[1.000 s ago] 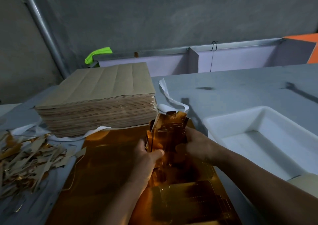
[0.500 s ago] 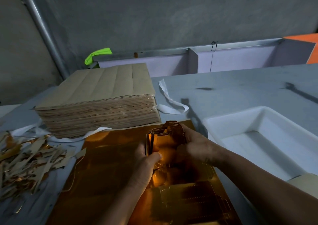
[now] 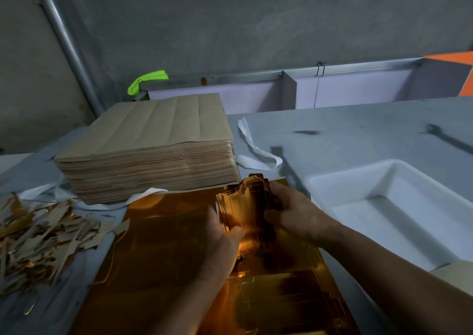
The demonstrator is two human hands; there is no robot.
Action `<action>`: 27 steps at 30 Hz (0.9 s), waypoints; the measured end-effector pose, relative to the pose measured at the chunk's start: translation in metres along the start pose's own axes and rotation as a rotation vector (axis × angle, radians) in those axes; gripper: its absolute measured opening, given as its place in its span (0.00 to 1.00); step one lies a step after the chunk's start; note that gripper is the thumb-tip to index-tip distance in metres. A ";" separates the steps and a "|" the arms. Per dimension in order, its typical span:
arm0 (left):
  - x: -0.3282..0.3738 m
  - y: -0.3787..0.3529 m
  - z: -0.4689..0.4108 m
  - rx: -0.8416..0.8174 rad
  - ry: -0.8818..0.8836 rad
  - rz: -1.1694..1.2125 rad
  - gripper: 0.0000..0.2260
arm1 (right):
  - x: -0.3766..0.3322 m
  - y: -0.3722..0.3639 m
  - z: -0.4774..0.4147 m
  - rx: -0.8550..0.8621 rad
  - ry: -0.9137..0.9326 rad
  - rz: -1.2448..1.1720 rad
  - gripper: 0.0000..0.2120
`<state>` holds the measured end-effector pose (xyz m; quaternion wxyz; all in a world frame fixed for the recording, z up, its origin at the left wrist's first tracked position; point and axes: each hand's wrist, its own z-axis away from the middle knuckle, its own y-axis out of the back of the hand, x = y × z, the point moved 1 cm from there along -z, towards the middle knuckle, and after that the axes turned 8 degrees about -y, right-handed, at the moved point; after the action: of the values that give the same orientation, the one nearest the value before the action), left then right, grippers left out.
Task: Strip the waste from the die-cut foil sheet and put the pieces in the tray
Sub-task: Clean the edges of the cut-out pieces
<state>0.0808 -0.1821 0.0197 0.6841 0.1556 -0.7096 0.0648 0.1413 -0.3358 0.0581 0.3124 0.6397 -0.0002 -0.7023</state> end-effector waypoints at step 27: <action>-0.004 -0.003 0.005 -0.036 -0.060 -0.068 0.19 | 0.004 -0.001 -0.001 -0.042 -0.117 0.086 0.16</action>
<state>0.0766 -0.1861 0.0149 0.6669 0.1691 -0.7253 0.0239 0.1414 -0.3359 0.0542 0.3552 0.5902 -0.0314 -0.7243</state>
